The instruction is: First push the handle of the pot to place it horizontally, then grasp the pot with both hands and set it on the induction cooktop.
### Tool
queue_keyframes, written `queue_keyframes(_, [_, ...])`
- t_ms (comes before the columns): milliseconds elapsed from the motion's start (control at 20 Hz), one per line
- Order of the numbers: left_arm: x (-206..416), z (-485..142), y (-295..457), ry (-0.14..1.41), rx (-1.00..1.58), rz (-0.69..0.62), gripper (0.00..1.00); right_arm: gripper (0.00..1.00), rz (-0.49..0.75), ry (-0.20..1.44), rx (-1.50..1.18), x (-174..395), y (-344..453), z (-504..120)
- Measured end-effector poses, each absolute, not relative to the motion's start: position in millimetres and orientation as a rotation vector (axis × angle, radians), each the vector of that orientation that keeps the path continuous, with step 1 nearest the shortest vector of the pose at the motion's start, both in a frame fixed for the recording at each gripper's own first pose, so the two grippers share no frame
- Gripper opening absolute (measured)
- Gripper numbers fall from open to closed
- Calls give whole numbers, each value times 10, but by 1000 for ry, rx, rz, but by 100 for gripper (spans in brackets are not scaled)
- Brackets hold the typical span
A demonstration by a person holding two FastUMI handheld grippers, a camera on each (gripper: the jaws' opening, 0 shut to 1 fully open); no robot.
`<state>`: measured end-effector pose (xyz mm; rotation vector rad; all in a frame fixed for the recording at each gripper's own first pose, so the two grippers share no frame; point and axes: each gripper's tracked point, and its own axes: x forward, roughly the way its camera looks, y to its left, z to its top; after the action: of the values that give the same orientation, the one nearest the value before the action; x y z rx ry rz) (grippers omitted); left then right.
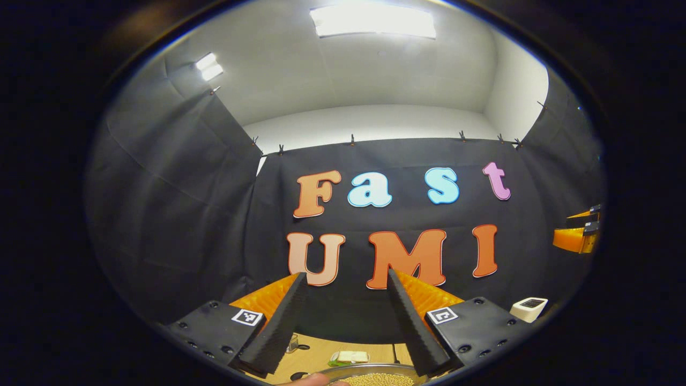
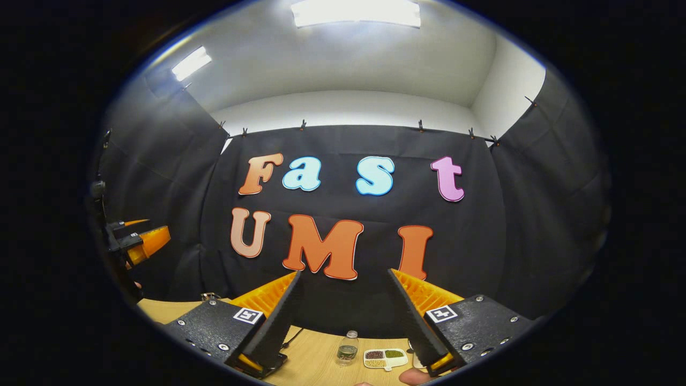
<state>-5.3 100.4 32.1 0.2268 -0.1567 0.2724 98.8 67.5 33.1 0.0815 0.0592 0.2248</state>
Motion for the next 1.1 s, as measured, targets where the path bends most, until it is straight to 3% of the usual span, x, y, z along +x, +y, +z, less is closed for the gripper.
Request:
queue_keyframes(250, [-64,370,976,-171,224,266,94,95,231,43,60,965,698,367])
queue_keyframes(400, [-73,352,928,-167,220,255,98,95,236,38,61,942,715,389])
queue_keyframes(1100, [-18,317,854,-119,177,233,95,95,230,34,51,936,586,423])
